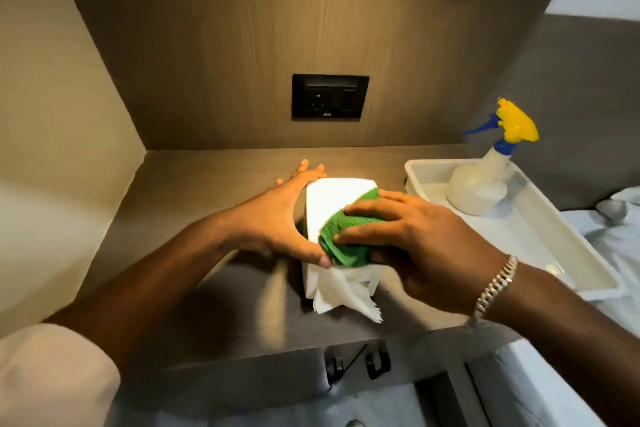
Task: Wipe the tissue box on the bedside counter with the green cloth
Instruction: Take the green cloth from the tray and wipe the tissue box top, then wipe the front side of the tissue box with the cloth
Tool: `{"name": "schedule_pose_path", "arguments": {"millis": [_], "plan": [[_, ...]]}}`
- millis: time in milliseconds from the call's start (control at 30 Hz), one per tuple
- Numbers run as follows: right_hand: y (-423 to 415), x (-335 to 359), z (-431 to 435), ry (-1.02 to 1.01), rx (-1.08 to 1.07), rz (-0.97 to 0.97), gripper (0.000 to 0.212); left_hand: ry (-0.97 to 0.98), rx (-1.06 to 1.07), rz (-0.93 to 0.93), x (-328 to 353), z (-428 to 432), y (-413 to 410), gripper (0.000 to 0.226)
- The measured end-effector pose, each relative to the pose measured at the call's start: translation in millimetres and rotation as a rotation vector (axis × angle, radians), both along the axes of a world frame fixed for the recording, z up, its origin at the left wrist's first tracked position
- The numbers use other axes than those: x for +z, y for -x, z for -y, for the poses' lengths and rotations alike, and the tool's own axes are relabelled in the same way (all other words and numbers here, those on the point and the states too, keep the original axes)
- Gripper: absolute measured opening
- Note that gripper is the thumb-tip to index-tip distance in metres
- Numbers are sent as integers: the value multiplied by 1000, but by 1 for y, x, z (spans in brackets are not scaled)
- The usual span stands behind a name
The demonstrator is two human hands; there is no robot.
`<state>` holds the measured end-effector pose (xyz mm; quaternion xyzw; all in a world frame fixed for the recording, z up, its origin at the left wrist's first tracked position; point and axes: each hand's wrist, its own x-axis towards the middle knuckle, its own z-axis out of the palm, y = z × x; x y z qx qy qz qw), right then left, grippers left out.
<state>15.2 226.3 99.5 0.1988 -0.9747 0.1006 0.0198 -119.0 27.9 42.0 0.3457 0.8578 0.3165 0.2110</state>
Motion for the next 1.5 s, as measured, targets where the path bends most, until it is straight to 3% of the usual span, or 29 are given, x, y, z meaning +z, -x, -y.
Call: {"name": "schedule_pose_path", "arguments": {"millis": [133,200,267,467,533,600,700,800,867,933,1000,1133,1267,1367,1500], "plan": [[-30,6,-39,29,-78,73,49,166,-2,39,11,0,2,141],[-42,1,-58,-9,-163,146,52,272,-51,-17,21,-3,4,141],[-51,-10,-72,81,-256,161,52,395,-134,-119,32,-12,6,139],[-41,-51,-59,1025,-428,-99,45,590,-243,-225,55,-67,-7,132],[-35,-73,-41,1385,-503,-95,45,633,-248,-221,64,-70,-7,124],[-32,-95,-22,1567,-571,-67,47,699,-279,-240,71,-67,-4,123],[-30,-122,-5,1628,-608,-25,45,805,-282,-143,75,-65,-4,129],[-18,-130,-6,1638,-623,-58,42,616,-138,-19,65,-64,-9,102],[-6,-128,-8,1648,-610,-10,41,428,-78,-198,46,-65,-18,70],[3,-123,-4,1638,-576,87,42,326,-28,-393,27,-62,-28,60],[5,-120,3,1557,-577,91,45,296,6,-451,18,-61,-30,58],[-25,-125,28,1366,-571,-136,47,289,6,-476,18,-61,-28,59],[-31,-129,45,1559,-566,-199,44,297,4,-473,19,-63,-31,60],[-6,-118,35,1707,-610,-125,44,311,9,-477,20,-64,-32,59],[12,-115,30,1640,-607,-147,46,288,28,-471,17,-64,-31,59]]}}
